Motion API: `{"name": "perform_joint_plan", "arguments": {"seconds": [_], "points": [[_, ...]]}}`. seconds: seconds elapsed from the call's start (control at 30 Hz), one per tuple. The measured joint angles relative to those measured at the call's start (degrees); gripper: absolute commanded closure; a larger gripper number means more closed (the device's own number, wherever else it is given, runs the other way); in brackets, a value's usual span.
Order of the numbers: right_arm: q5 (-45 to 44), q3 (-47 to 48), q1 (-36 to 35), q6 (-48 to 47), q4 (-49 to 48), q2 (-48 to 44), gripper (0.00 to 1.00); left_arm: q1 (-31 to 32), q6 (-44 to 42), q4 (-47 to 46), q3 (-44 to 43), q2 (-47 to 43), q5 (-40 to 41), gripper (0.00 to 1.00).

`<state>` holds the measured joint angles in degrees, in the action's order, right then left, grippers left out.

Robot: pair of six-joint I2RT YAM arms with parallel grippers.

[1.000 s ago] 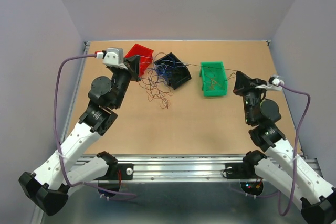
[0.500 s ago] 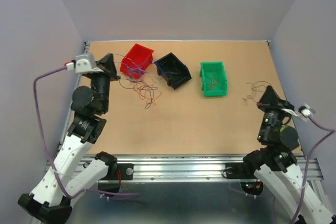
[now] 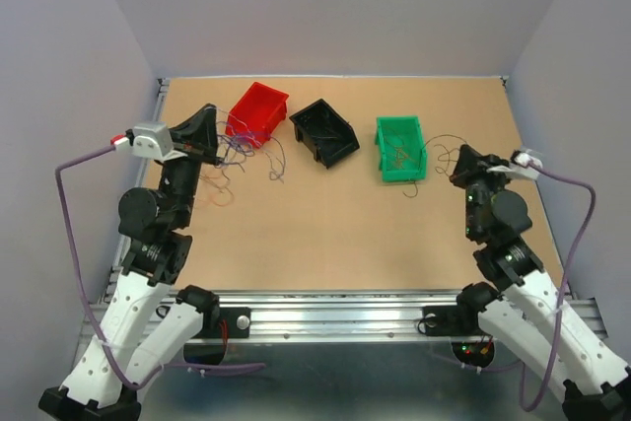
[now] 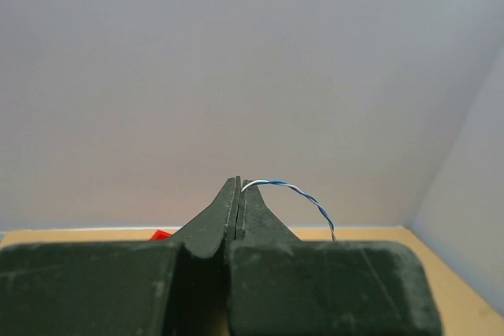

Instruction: Untangle the cables

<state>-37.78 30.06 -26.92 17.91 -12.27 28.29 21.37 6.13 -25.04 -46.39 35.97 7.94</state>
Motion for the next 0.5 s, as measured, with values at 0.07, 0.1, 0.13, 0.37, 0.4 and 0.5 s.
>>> {"name": "perform_joint_plan", "arguments": {"seconds": [0.07, 0.1, 0.13, 0.37, 0.4, 0.5], "points": [[4.28, 2.16, -0.02, -0.31, 0.31, 6.88, 0.99, 0.04, -0.31, -0.07, 0.83, 0.2, -3.26, 1.0], [6.08, 3.17, -0.02, -0.46, 0.15, 9.97, 0.99, 0.02, -0.52, -0.15, 1.25, 0.2, -4.28, 1.0], [7.87, 4.24, -0.02, -0.59, -0.22, 12.46, 1.0, 0.02, -0.7, -0.48, 2.12, 0.2, -5.16, 1.0], [21.22, 7.37, -0.07, -1.2, -6.95, 30.42, 0.99, 0.02, -1.33, -2.25, 4.55, -2.86, -7.3, 1.0], [23.34, 8.7, -0.04, -1.16, -8.04, 33.22, 0.99, 0.02, -1.38, -2.78, 4.7, -3.41, -7.52, 1.0], [28.68, 13.09, -0.04, -0.83, -11.17, 39.65, 0.99, 0.02, -1.55, -4.26, 5.22, -4.63, -8.39, 1.0]]}}
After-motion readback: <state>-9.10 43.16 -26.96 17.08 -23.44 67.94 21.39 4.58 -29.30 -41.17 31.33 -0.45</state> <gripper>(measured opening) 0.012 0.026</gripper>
